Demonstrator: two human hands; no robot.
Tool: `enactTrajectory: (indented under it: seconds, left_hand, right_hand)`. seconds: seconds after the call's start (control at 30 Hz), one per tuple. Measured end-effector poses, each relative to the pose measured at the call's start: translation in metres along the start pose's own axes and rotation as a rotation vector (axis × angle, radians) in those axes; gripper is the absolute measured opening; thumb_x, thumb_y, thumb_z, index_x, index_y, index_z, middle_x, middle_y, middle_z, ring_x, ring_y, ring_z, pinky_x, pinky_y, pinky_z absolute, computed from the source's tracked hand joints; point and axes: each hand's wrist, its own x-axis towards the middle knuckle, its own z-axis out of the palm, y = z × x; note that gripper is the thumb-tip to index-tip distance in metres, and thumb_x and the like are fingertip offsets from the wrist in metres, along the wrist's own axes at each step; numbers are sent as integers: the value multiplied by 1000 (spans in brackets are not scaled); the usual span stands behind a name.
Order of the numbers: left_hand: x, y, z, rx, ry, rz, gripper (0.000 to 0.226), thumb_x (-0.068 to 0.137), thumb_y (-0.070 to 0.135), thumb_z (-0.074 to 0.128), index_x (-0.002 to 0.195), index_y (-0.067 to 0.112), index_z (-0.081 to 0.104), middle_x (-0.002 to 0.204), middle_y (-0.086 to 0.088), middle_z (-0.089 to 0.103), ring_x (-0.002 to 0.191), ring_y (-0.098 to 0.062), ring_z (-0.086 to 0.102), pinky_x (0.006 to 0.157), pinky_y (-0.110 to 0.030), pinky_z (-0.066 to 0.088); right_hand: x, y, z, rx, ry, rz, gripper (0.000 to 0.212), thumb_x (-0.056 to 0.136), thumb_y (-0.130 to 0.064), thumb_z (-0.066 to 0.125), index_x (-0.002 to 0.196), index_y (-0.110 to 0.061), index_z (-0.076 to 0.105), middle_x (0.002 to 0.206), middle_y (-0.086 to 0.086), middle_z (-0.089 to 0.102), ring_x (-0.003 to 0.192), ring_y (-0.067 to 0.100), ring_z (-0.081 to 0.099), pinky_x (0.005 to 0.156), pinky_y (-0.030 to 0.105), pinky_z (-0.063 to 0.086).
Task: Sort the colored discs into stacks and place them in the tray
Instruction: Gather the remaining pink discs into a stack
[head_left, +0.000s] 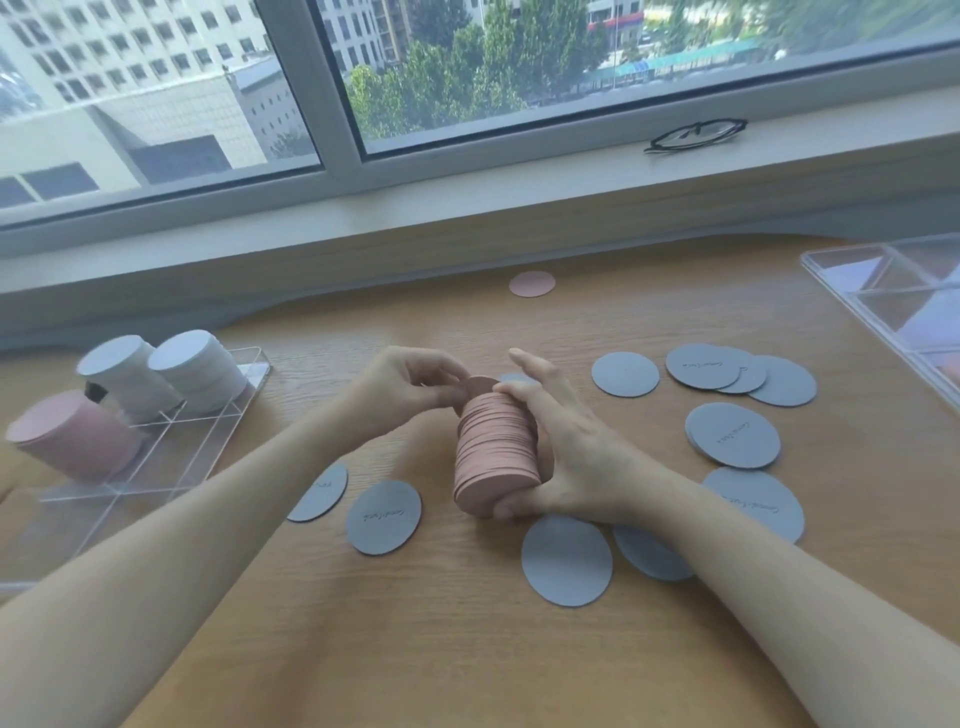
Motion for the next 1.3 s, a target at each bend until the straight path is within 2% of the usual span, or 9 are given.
enactTrajectory:
  seconds: [0.2, 0.3, 0.4, 0.53, 0.67, 0.9, 1.0, 1.1, 1.3]
  left_hand:
    - [5, 3, -1, -8, -107, -40, 37, 99, 39, 50, 105, 13, 77, 96, -5, 77, 85, -18, 69, 69, -27, 46]
    - [33, 2, 2, 93, -8, -23, 27, 102, 31, 55, 97, 15, 76, 91, -2, 77, 76, -15, 67, 67, -29, 45]
    - [78, -8, 10, 206, 143, -16, 12, 95, 28, 64, 97, 22, 74, 87, 5, 75, 74, -11, 66, 74, -31, 52]
    - [139, -24, 18, 373, 257, -38, 19, 92, 31, 66, 109, 25, 68, 107, 6, 67, 94, -14, 65, 90, -33, 51]
    - [180, -27, 25, 535, 344, -162, 35, 94, 47, 57, 124, 29, 61, 129, 2, 55, 123, -21, 50, 100, -40, 45]
    - [221, -21, 41, 735, 296, -332, 73, 84, 71, 54, 135, 19, 57, 143, -11, 40, 132, -31, 35, 106, -41, 35]
    - [229, -17, 38, 637, 283, -343, 64, 80, 63, 68, 131, 26, 59, 139, -9, 44, 131, -30, 38, 106, -39, 37]
    - [223, -20, 31, 334, 267, -300, 57, 73, 41, 82, 122, 27, 58, 126, -1, 57, 122, -24, 51, 103, -39, 44]
    - [154, -21, 26, -36, 254, 56, 31, 82, 2, 71, 106, 11, 55, 88, -5, 69, 74, -14, 66, 69, -30, 52]
  right_hand:
    - [-2, -1, -3, 133, -11, 26, 118, 54, -44, 94, 149, -34, 24, 145, -17, 32, 136, 3, 35, 111, 33, 39]
    - [-1, 0, -3, 126, -22, 23, 127, 54, -45, 94, 153, -34, 16, 147, -20, 28, 138, -3, 29, 112, 25, 34]
    - [-1, 2, -5, 69, -26, -16, 117, 56, -43, 94, 150, -28, 26, 138, -20, 31, 131, -7, 32, 107, 12, 29]
    - [-3, 8, -13, 53, 2, -30, 107, 56, -41, 94, 144, -28, 33, 129, -23, 34, 126, -7, 36, 98, 7, 31]
    - [-2, 11, -20, 62, 20, -23, 108, 55, -44, 94, 144, -31, 33, 130, -28, 32, 126, -3, 38, 96, 16, 41]
    - [-2, 11, -22, 52, 6, -12, 109, 56, -45, 93, 146, -30, 32, 131, -20, 35, 125, 2, 41, 100, 23, 43]
    - [-1, 12, -22, 51, 6, -17, 108, 57, -42, 93, 146, -27, 33, 131, -19, 35, 125, 2, 41, 101, 20, 41]
    - [-1, 11, -22, 56, 4, -16, 108, 57, -42, 93, 146, -27, 33, 130, -18, 35, 124, 1, 41, 101, 18, 40]
    - [-2, 9, -19, 1, 24, 4, 109, 57, -46, 93, 146, -28, 33, 138, -16, 31, 133, 4, 33, 111, 25, 33]
